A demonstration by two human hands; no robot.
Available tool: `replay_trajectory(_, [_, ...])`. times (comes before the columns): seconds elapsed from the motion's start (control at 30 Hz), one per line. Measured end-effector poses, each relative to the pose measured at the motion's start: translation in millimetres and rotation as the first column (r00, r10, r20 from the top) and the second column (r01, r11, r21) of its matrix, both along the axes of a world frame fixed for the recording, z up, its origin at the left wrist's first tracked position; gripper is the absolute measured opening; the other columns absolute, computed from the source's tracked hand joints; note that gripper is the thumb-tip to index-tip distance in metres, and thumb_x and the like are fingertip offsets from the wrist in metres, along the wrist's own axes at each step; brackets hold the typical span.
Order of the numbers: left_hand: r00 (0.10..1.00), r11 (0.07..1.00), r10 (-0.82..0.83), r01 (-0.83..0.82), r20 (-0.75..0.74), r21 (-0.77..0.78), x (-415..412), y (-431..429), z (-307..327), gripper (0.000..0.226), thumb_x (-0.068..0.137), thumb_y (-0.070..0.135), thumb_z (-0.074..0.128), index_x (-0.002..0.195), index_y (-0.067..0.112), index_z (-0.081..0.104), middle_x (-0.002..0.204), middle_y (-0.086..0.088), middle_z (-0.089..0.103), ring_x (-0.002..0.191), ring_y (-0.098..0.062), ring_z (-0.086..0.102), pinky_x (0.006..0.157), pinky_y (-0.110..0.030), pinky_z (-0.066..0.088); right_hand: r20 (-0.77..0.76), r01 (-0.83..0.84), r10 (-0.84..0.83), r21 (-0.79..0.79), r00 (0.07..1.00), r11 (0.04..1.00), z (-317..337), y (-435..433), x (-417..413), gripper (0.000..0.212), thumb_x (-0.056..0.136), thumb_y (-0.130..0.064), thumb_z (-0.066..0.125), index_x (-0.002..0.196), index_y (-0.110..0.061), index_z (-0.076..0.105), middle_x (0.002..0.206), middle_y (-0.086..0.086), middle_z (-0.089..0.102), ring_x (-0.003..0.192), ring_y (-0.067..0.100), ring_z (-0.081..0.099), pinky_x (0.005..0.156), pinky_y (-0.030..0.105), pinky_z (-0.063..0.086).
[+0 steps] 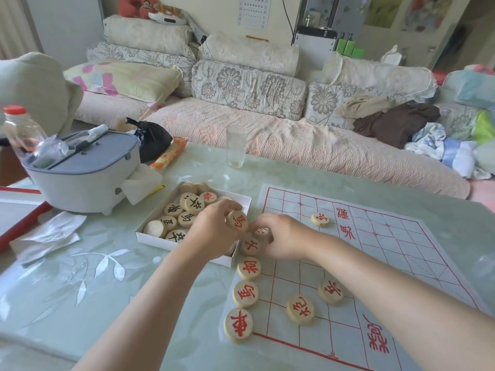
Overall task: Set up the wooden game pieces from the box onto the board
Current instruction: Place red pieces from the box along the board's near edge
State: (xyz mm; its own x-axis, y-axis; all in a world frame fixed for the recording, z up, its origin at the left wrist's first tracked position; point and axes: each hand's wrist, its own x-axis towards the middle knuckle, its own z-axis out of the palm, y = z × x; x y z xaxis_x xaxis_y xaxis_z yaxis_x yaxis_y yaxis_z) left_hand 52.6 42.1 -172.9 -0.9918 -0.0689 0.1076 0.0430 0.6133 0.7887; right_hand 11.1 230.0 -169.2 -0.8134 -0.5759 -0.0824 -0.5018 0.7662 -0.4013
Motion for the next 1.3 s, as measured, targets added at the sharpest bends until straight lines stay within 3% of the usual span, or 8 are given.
replay_trajectory(0.13, [0.999, 0.999, -0.029, 0.030, -0.035, 0.015, 3, 10, 5, 0.046, 0.071, 0.029, 0.078, 0.113, 0.036, 0.059, 0.109, 0.012, 0.064, 0.086, -0.008, 0.064, 0.073, -0.026, 0.054, 0.146, 0.187, -0.146, -0.330, 0.978, 0.925, 14, 7, 1, 0.018, 0.092, -0.025, 0.065, 0.109, -0.031, 0.068, 0.101, -0.012, 0.069, 0.061, 0.000, 0.060, 0.058, 0.017, 0.044])
replay_trajectory(0.27, [0.993, 0.995, -0.086, 0.090, -0.081, 0.044, 6, 30, 10, 0.044, 0.073, 0.023, 0.081, 0.109, 0.036, 0.059, 0.098, 0.016, 0.063, 0.069, 0.005, 0.060, 0.055, -0.008, 0.046, 0.383, 0.331, -0.155, -0.452, 0.910, 0.828, 22, 16, 9, 0.019, 0.098, -0.020, 0.061, 0.117, -0.017, 0.066, 0.094, 0.000, 0.073, 0.064, 0.016, 0.066, 0.048, 0.026, 0.041])
replay_trajectory(0.33, [0.990, 0.989, -0.110, 0.118, -0.083, 0.093, 5, 40, 10, 0.042, 0.074, 0.024, 0.080, 0.109, 0.037, 0.060, 0.097, 0.015, 0.065, 0.071, 0.003, 0.064, 0.065, -0.016, 0.054, 0.434, 0.374, -0.152, -0.490, 0.888, 0.788, 21, 23, 11, 0.019, 0.098, -0.015, 0.062, 0.117, -0.014, 0.065, 0.088, 0.000, 0.072, 0.061, 0.015, 0.064, 0.047, 0.025, 0.041])
replay_trajectory(0.5, [0.996, 0.950, -0.090, 0.085, 0.003, 0.299, -1, 56, 11, 0.024, 0.086, 0.021, 0.069, 0.109, 0.029, 0.066, 0.081, 0.007, 0.073, 0.072, -0.013, 0.072, 0.077, -0.042, 0.059, 0.451, 0.426, -0.166, -0.568, 0.877, 0.704, 15, 42, 10, 0.023, 0.093, -0.010, 0.068, 0.114, -0.016, 0.062, 0.092, 0.008, 0.072, 0.065, 0.018, 0.066, 0.051, 0.028, 0.047])
replay_trajectory(0.7, [0.999, 0.949, -0.015, 0.003, 0.037, 0.314, -11, 69, 10, 0.029, 0.082, 0.035, 0.073, 0.109, 0.025, 0.067, 0.083, 0.005, 0.073, 0.069, -0.011, 0.071, 0.068, -0.032, 0.060, 0.310, 0.320, -0.167, -0.553, 0.936, 0.769, 12, 46, 7, 0.044, 0.070, -0.015, 0.089, 0.104, -0.031, 0.066, 0.107, 0.004, 0.071, 0.069, 0.007, 0.064, 0.058, 0.027, 0.049])
replay_trajectory(0.83, [1.000, 1.000, -0.014, 0.014, -0.024, -0.025, -20, 69, 6, 0.027, 0.093, 0.037, 0.055, 0.120, 0.030, 0.055, 0.101, 0.010, 0.066, 0.092, -0.013, 0.064, 0.076, -0.030, 0.051, 0.248, 0.366, -0.277, -0.471, 0.928, 0.803, 12, 49, -17, 0.034, 0.073, -0.018, 0.086, 0.100, -0.029, 0.069, 0.094, -0.009, 0.071, 0.060, 0.003, 0.056, 0.065, 0.026, 0.047])
replay_trajectory(0.97, [0.984, 0.851, -0.100, 0.008, -0.148, -0.525, -28, 58, -9, 0.040, 0.098, 0.024, 0.039, 0.136, 0.033, 0.044, 0.131, 0.005, 0.049, 0.119, -0.021, 0.040, 0.095, -0.035, 0.039, 0.096, 0.427, -0.422, -0.364, 0.901, 0.828, 10, 48, -62, 0.038, 0.076, -0.018, 0.083, 0.110, -0.024, 0.067, 0.097, -0.013, 0.063, 0.084, 0.008, 0.060, 0.083, 0.026, 0.047])
replay_trajectory(1.3, [0.981, 0.768, -0.190, 0.176, 0.042, -0.615, -34, 46, -23, 0.037, 0.096, 0.043, 0.036, 0.131, 0.049, 0.047, 0.141, 0.008, 0.030, 0.133, -0.018, 0.023, 0.110, -0.036, 0.020, -0.036, 0.466, -0.468, -0.055, 0.883, 0.883, -2, 13, -136, 0.038, 0.075, -0.028, 0.076, 0.112, -0.021, 0.065, 0.122, 0.005, 0.063, 0.108, 0.025, 0.061, 0.093, 0.033, 0.050])
